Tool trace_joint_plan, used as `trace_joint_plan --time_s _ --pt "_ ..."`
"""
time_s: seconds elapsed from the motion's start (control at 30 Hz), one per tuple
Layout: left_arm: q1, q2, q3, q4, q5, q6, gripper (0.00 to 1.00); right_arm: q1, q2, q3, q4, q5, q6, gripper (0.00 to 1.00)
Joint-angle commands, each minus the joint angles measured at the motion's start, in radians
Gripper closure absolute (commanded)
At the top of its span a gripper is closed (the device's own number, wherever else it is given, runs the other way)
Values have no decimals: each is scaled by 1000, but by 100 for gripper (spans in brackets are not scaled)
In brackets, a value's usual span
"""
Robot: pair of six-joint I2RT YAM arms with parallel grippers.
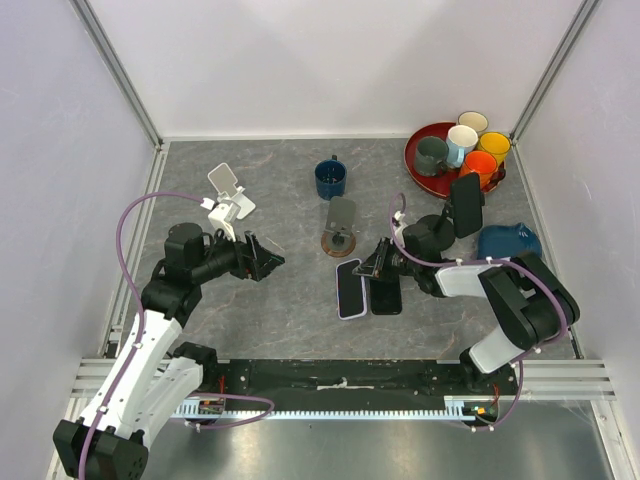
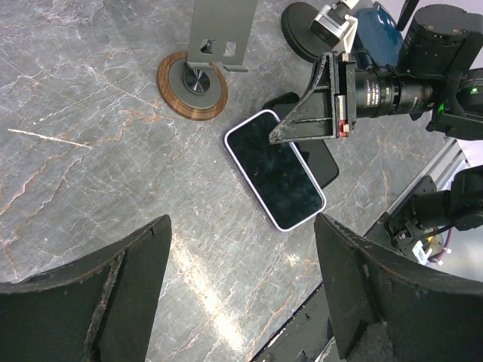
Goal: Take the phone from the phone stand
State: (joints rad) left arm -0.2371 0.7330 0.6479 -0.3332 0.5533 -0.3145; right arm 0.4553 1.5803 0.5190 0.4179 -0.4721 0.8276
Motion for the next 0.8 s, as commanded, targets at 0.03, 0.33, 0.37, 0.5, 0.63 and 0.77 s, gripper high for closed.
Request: trace_joint_plan --time_s 0.03,0.33,0.37,0.5,0.63,0.77 --pt "4 -1 -4 33 20 14 17 25 3 -22 93 84 10 100" --pt "5 -3 -5 31 22 12 17 42 -66 -4 -79 161 -70 73" --pt "4 -3 -5 31 22 12 17 45 -75 4 -99 168 -79 69" --pt "5 -1 -4 31 22 12 17 49 -112 12 -166 201 -105 63" --pt "4 -1 -4 31 22 12 17 54 -118 10 -203 211 -119 59" --pt "4 -3 -5 31 22 12 17 63 -131 15 -228 219 -130 51"
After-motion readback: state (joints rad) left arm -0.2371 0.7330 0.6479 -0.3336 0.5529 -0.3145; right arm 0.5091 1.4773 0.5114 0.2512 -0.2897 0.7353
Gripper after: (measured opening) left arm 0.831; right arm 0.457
